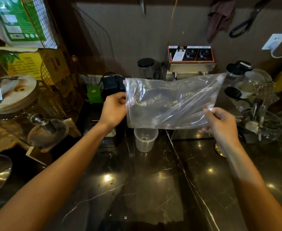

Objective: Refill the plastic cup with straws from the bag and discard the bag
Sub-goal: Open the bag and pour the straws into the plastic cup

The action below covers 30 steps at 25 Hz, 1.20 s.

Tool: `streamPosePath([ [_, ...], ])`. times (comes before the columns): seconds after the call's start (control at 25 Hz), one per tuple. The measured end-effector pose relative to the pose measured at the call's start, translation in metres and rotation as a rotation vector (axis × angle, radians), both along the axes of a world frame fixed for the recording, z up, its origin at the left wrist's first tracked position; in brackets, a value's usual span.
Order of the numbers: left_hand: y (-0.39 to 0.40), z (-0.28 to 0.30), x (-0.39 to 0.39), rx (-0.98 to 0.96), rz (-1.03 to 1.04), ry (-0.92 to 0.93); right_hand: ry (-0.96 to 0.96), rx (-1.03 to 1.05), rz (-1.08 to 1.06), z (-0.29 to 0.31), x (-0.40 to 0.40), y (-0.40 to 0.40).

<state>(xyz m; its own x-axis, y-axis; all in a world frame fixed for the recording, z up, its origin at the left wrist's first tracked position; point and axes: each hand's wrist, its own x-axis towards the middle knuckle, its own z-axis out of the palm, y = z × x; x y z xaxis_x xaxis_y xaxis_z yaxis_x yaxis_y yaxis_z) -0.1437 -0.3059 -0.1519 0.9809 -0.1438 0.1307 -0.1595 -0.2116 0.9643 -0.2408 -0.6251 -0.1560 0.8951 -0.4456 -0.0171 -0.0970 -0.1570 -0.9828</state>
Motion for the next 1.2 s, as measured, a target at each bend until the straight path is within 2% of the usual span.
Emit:
streamPosePath([
  [0.2,-0.004,-0.028,-0.001,-0.239,-0.096,0.303,0.014,-0.136,-0.032,-0.002,0.012,-0.008],
  [0.36,-0.009,-0.042,-0.003,-0.504,0.009,0.501,0.034,-0.302,-0.041,0.001,0.021,-0.010],
  [0.44,-0.010,-0.049,-0.005,-0.540,0.043,0.494,0.038,-0.360,-0.047,0.005,0.025,-0.009],
  [0.68,-0.005,-0.059,-0.011,-0.483,0.136,0.404,0.027,-0.516,-0.035,0.025,0.032,0.003],
  [1.2,0.005,-0.072,-0.018,-0.505,0.221,0.431,-0.073,-0.639,0.016,0.062,0.054,0.033],
])
